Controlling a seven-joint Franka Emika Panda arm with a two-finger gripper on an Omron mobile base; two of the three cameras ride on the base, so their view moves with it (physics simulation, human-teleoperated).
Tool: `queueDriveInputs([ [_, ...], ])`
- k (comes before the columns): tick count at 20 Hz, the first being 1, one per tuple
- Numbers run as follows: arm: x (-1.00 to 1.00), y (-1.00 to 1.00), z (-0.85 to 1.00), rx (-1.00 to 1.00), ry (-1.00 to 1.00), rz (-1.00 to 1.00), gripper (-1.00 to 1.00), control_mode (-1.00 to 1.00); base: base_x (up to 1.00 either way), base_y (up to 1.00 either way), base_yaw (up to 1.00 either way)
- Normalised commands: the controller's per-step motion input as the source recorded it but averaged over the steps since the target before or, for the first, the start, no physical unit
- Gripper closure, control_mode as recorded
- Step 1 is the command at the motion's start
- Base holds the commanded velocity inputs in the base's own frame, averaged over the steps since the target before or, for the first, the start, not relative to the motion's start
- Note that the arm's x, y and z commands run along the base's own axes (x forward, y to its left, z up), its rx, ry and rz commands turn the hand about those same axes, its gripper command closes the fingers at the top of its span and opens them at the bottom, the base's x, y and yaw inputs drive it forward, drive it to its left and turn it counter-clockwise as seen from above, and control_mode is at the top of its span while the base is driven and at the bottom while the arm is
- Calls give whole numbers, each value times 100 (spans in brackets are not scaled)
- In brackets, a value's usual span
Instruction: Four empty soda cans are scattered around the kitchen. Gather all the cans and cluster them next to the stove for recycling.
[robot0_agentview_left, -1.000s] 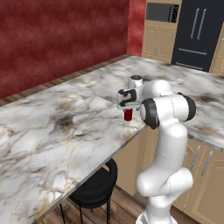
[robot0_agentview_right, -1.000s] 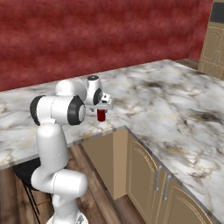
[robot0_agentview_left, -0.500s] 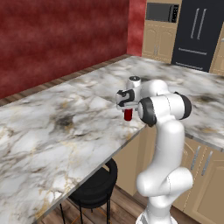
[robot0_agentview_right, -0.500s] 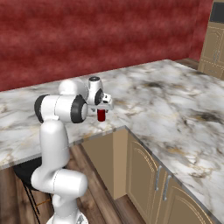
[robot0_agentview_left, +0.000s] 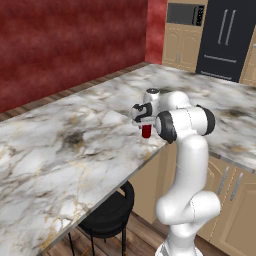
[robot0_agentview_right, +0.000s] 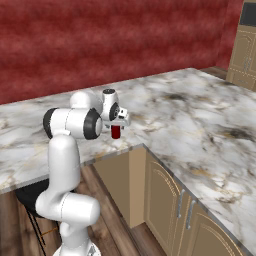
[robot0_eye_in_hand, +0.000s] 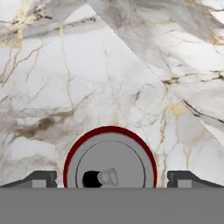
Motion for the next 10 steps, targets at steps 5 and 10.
queueDriveInputs([
  [5, 5, 0, -10, 0, 0, 0, -100, -100, 0, 0, 0],
  [10, 0, 1, -11, -1, 0, 0, -100, -100, 0, 0, 0],
])
